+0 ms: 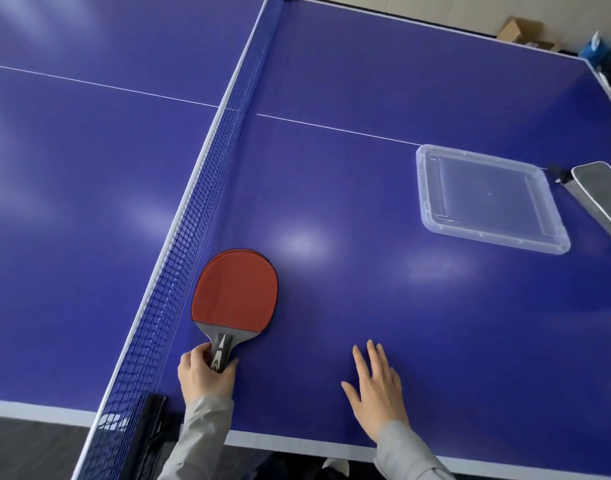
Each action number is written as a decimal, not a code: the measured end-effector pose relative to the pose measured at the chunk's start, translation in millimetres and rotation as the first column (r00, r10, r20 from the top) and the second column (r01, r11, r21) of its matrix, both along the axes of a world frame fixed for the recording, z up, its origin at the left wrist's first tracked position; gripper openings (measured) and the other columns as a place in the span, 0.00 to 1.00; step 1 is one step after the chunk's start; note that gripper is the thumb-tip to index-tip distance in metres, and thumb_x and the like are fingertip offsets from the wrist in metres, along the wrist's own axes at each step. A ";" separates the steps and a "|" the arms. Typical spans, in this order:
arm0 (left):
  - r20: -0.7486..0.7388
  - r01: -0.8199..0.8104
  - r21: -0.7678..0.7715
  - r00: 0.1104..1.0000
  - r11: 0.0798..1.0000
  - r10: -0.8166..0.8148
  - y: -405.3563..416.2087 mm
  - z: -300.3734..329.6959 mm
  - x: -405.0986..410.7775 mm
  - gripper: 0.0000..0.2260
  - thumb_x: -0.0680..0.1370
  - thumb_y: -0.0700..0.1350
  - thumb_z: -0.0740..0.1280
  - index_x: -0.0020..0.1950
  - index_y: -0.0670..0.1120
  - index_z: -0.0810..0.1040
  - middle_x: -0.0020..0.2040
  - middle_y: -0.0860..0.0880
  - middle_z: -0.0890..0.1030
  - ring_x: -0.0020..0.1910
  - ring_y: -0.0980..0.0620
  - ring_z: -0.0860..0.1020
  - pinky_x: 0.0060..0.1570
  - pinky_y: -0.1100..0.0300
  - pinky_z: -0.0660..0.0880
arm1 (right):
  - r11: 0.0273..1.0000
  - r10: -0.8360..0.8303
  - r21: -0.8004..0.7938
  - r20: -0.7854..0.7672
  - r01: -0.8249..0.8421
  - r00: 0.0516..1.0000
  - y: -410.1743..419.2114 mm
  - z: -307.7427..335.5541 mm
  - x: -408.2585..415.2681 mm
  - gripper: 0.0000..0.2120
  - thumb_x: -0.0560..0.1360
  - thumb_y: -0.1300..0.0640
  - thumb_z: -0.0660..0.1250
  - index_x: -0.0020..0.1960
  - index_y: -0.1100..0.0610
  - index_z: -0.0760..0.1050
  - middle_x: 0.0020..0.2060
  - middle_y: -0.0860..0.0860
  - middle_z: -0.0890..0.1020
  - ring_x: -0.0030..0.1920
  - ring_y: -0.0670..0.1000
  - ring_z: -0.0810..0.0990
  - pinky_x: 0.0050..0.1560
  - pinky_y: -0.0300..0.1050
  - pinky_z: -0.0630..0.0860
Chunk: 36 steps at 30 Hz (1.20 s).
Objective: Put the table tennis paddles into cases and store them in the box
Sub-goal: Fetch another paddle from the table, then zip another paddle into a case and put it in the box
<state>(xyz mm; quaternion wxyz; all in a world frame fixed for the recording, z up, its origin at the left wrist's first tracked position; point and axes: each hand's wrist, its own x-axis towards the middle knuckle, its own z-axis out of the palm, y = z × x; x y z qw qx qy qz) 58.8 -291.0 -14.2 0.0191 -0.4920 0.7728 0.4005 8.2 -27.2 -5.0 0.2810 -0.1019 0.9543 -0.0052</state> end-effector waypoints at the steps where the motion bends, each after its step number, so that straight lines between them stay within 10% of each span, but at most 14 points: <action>1: 0.020 0.047 -0.027 0.999 0.999 -0.046 0.6 3.0 1.3 0.27 0.66 0.41 0.78 0.62 0.40 0.74 0.59 0.40 0.73 0.61 0.39 0.70 0.63 0.46 0.66 | 1.000 -0.001 -0.002 0.001 0.001 1.000 0.3 0.0 -0.3 0.31 0.81 0.41 0.49 0.78 0.50 0.41 0.78 0.52 0.40 0.77 0.53 0.38 0.76 0.51 0.51; 6: 0.063 0.283 -0.287 0.959 0.915 -0.277 12.6 26.0 13.5 0.36 0.67 0.53 0.76 0.69 0.40 0.69 0.69 0.42 0.70 0.68 0.40 0.68 0.62 0.40 0.64 | 0.999 -0.027 -0.044 0.011 0.028 1.000 4.6 2.1 -1.9 0.31 0.81 0.42 0.49 0.78 0.50 0.40 0.78 0.50 0.41 0.77 0.51 0.39 0.76 0.51 0.50; 9: 0.039 0.431 -0.376 0.892 0.820 -0.451 25.9 40.9 15.4 0.39 0.71 0.69 0.57 0.67 0.38 0.72 0.68 0.41 0.72 0.66 0.40 0.72 0.60 0.44 0.66 | 0.994 -0.075 -0.073 0.002 0.075 0.997 11.6 8.1 -2.9 0.31 0.81 0.42 0.49 0.78 0.50 0.41 0.78 0.50 0.42 0.78 0.51 0.40 0.76 0.51 0.50; 15: 0.199 0.826 -0.404 0.498 0.392 -0.844 83.2 55.9 -18.4 0.41 0.78 0.65 0.37 0.62 0.38 0.78 0.64 0.42 0.77 0.68 0.48 0.64 0.69 0.57 0.51 | 0.971 -0.210 -0.124 -0.050 0.202 0.976 49.3 27.4 -2.9 0.30 0.81 0.42 0.49 0.78 0.50 0.42 0.78 0.49 0.45 0.78 0.50 0.42 0.76 0.50 0.50; 19: 0.395 0.919 -0.358 0.309 0.165 -0.865 124.5 43.8 -52.7 0.34 0.79 0.65 0.45 0.78 0.46 0.47 0.79 0.50 0.46 0.78 0.50 0.45 0.74 0.52 0.38 | 0.950 -0.292 -0.143 -0.089 0.278 0.952 85.7 42.3 -4.3 0.30 0.81 0.43 0.49 0.78 0.50 0.43 0.78 0.49 0.48 0.78 0.50 0.44 0.76 0.50 0.51; 22: 0.432 0.925 -0.373 0.239 0.069 -0.870 168.2 45.3 -73.2 0.34 0.79 0.65 0.47 0.78 0.47 0.41 0.78 0.52 0.40 0.77 0.52 0.39 0.74 0.50 0.37 | 0.924 -0.368 -0.157 -0.128 0.348 0.921 127.2 54.0 0.9 0.29 0.81 0.43 0.50 0.78 0.51 0.44 0.78 0.50 0.49 0.78 0.51 0.45 0.76 0.51 0.51; 36: 0.411 0.889 -0.456 0.178 -0.034 -0.894 404.4 98.4 -51.1 0.34 0.79 0.64 0.47 0.78 0.47 0.43 0.79 0.51 0.43 0.77 0.52 0.42 0.75 0.49 0.41 | 0.897 -0.434 -0.223 -0.275 0.382 0.858 327.7 94.4 56.4 0.29 0.81 0.43 0.50 0.78 0.51 0.46 0.78 0.51 0.50 0.78 0.52 0.46 0.75 0.54 0.52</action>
